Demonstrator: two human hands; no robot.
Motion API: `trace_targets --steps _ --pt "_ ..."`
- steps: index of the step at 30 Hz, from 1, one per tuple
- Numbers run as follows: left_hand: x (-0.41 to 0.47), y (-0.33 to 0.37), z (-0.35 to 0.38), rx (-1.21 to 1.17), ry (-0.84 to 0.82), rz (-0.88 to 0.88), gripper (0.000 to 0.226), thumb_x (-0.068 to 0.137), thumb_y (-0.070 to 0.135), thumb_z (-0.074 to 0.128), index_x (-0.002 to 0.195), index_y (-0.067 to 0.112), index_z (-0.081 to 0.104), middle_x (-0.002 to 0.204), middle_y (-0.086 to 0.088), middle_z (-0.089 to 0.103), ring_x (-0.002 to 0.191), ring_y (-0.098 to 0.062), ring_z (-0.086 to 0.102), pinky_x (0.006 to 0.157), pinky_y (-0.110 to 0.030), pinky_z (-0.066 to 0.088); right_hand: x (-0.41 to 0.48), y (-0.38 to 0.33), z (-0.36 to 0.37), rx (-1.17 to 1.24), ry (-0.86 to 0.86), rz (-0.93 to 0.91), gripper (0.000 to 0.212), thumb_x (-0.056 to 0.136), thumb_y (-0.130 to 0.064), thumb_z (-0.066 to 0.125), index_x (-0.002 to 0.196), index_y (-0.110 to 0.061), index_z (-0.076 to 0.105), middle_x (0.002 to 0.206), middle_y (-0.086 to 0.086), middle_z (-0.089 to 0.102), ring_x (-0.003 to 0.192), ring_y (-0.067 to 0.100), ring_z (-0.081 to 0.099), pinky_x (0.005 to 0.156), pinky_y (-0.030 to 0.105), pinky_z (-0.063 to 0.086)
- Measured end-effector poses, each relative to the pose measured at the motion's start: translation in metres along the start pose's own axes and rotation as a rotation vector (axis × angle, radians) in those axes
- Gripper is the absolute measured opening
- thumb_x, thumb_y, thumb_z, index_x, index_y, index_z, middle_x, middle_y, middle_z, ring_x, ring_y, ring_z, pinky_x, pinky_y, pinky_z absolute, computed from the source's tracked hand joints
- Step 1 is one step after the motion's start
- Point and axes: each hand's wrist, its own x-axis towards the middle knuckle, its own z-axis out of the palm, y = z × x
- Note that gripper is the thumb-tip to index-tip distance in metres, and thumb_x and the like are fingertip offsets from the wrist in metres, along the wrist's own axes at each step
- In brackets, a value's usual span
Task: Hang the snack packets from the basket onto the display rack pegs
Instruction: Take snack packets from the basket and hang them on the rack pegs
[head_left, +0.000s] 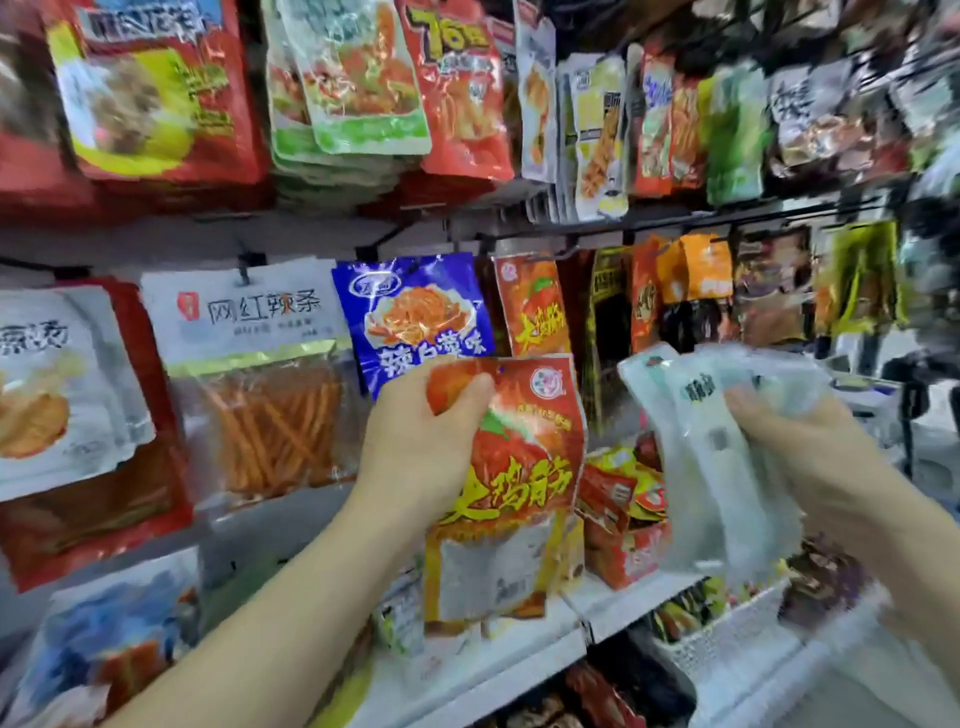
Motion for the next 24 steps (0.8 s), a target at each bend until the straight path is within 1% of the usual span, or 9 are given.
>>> trace_targets --steps 2,3,6,8,10,12,15,19,24 --pt "0.011 0.003 0.018 -0.034 -0.010 -0.043 0.018 0.092 0.028 0.064 0.080 0.019 0.073 0.076 0.000 0.075 0.074 -0.022 0.073 0.076 -0.050 0.058 0.015 -0.003 -0.019 0.044 -0.103 -0.018 0.075 0.032 -0.074 0.084 0.079 -0.017 0.077 0.076 0.006 0.074 0.066 0.020 0.069 0.060 0.034 0.056" --pt "0.018 0.004 0.030 -0.046 -0.008 -0.048 0.020 0.091 0.028 0.065 0.078 0.017 0.074 0.076 -0.001 0.075 0.073 -0.023 0.073 0.076 -0.050 0.058 0.025 -0.003 -0.026 0.052 -0.161 -0.014 0.074 0.031 -0.072 0.085 0.078 -0.016 0.078 0.076 0.008 0.074 0.066 0.021 0.069 0.057 0.031 0.057" --pt "0.038 0.003 0.061 -0.052 0.001 -0.039 0.015 0.087 0.026 0.070 0.079 0.014 0.074 0.077 -0.013 0.074 0.077 -0.038 0.071 0.073 -0.057 0.057 0.045 0.001 -0.023 0.041 -0.292 -0.021 0.058 0.044 -0.061 0.087 0.078 -0.015 0.078 0.074 0.012 0.073 0.062 0.021 0.069 0.053 0.029 0.053" --pt "0.053 0.003 0.085 -0.034 0.027 -0.015 0.014 0.085 0.025 0.073 0.080 0.012 0.073 0.079 -0.019 0.072 0.077 -0.045 0.068 0.069 -0.060 0.055 0.061 0.010 -0.017 0.021 -0.345 -0.036 0.068 0.046 -0.069 0.083 0.086 -0.014 0.077 0.080 0.014 0.074 0.067 0.023 0.070 0.056 0.030 0.053" --pt "0.071 0.001 0.105 -0.013 0.061 0.026 0.009 0.082 0.023 0.075 0.082 0.015 0.076 0.078 -0.010 0.074 0.077 -0.036 0.070 0.071 -0.051 0.059 0.079 0.021 -0.013 0.058 -0.357 -0.031 0.053 0.065 -0.059 0.078 0.087 -0.011 0.077 0.079 0.013 0.074 0.066 0.021 0.070 0.058 0.030 0.053" --pt "0.088 0.000 0.120 -0.037 0.103 0.048 0.005 0.082 0.018 0.075 0.078 0.021 0.075 0.078 0.002 0.075 0.076 -0.021 0.071 0.072 -0.035 0.059 0.096 0.030 -0.010 0.153 -0.344 -0.019 0.021 0.086 -0.026 0.066 0.083 -0.007 0.075 0.074 0.012 0.074 0.063 0.019 0.069 0.055 0.028 0.052" --pt "0.113 -0.002 0.139 -0.107 0.140 0.024 0.018 0.083 0.012 0.073 0.069 0.023 0.072 0.073 0.006 0.074 0.072 -0.011 0.069 0.070 -0.029 0.056 0.123 0.046 -0.008 0.217 -0.308 -0.030 0.020 0.083 -0.018 0.063 0.093 -0.005 0.074 0.087 0.019 0.074 0.075 0.028 0.071 0.064 0.035 0.055" --pt "0.144 -0.001 0.153 -0.176 0.190 0.006 0.011 0.083 0.010 0.072 0.073 0.015 0.075 0.081 -0.008 0.075 0.080 -0.024 0.071 0.082 -0.042 0.057 0.157 0.058 -0.005 0.262 -0.330 -0.049 0.026 0.084 -0.019 0.062 0.102 -0.004 0.071 0.093 0.020 0.074 0.080 0.031 0.071 0.069 0.040 0.055" --pt "0.177 0.005 0.154 -0.106 0.262 0.039 0.015 0.083 0.011 0.073 0.069 0.018 0.075 0.074 -0.003 0.074 0.074 -0.019 0.070 0.074 -0.039 0.059 0.180 0.066 0.007 0.253 -0.371 -0.076 0.017 0.092 -0.008 0.058 0.102 -0.007 0.073 0.093 0.013 0.076 0.086 0.029 0.072 0.072 0.037 0.057"
